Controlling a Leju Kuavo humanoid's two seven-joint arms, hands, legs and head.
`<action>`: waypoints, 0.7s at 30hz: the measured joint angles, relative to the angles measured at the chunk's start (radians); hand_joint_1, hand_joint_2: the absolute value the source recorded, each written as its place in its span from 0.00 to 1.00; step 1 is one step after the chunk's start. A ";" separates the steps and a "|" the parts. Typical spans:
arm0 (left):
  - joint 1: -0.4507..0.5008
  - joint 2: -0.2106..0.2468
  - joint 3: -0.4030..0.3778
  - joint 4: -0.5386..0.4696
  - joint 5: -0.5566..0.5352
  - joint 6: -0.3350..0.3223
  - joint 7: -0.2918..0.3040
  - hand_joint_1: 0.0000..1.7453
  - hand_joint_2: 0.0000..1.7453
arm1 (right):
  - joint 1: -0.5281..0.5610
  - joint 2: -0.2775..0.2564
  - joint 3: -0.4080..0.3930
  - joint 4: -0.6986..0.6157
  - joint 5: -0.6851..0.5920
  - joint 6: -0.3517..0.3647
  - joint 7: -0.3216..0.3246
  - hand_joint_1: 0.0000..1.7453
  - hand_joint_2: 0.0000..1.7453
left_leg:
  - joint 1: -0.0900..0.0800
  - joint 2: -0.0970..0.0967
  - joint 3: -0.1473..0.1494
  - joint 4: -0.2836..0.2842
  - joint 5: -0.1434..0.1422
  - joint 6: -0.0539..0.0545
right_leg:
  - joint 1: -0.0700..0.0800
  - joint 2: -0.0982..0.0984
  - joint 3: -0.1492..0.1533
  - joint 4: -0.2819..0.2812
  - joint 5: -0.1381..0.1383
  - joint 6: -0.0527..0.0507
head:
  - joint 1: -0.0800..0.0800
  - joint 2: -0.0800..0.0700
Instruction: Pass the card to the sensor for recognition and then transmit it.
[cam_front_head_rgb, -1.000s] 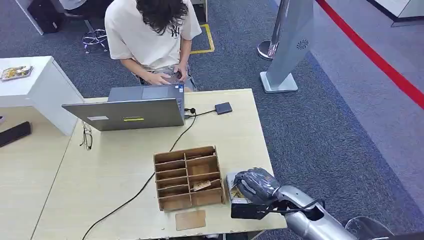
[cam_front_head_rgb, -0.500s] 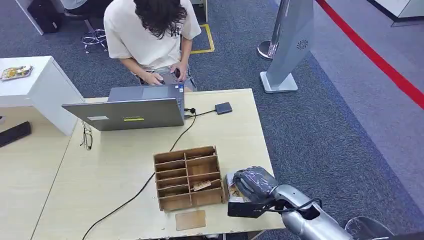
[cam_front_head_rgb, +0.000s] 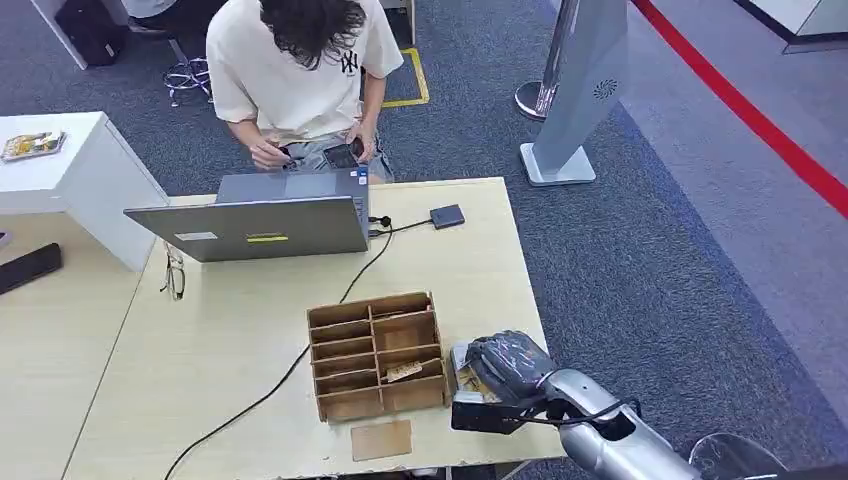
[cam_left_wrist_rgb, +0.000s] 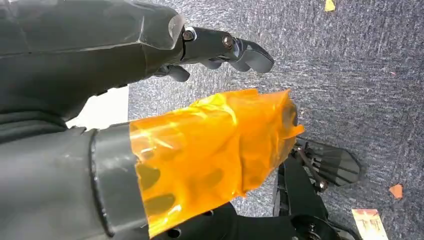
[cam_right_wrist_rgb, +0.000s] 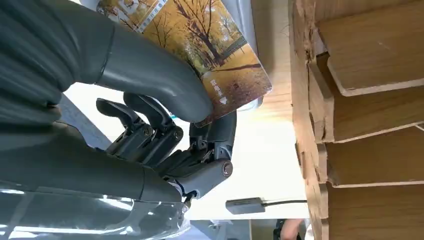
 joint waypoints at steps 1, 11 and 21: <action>0.000 0.000 0.000 0.000 0.000 0.000 0.000 0.00 0.00 | 0.000 0.000 0.000 0.000 0.000 0.000 0.000 1.00 1.00 | 0.000 0.000 0.000 0.000 0.000 0.000 | 0.000 0.000 0.000 0.000 0.000 0.000 | 0.000 0.000; 0.000 0.000 0.000 0.000 -0.002 -0.001 0.000 0.00 0.00 | 0.000 0.000 0.000 0.000 0.002 0.000 0.000 1.00 1.00 | 0.000 0.000 0.000 0.000 0.000 0.000 | 0.000 0.000 0.000 0.000 0.000 0.000 | 0.000 0.000; 0.000 0.000 0.000 0.000 -0.002 -0.001 0.000 0.00 0.00 | 0.000 0.000 0.000 0.000 0.002 0.000 0.000 1.00 1.00 | 0.000 0.000 0.000 0.000 0.000 0.000 | 0.000 0.000 0.000 0.000 0.000 0.000 | 0.000 0.000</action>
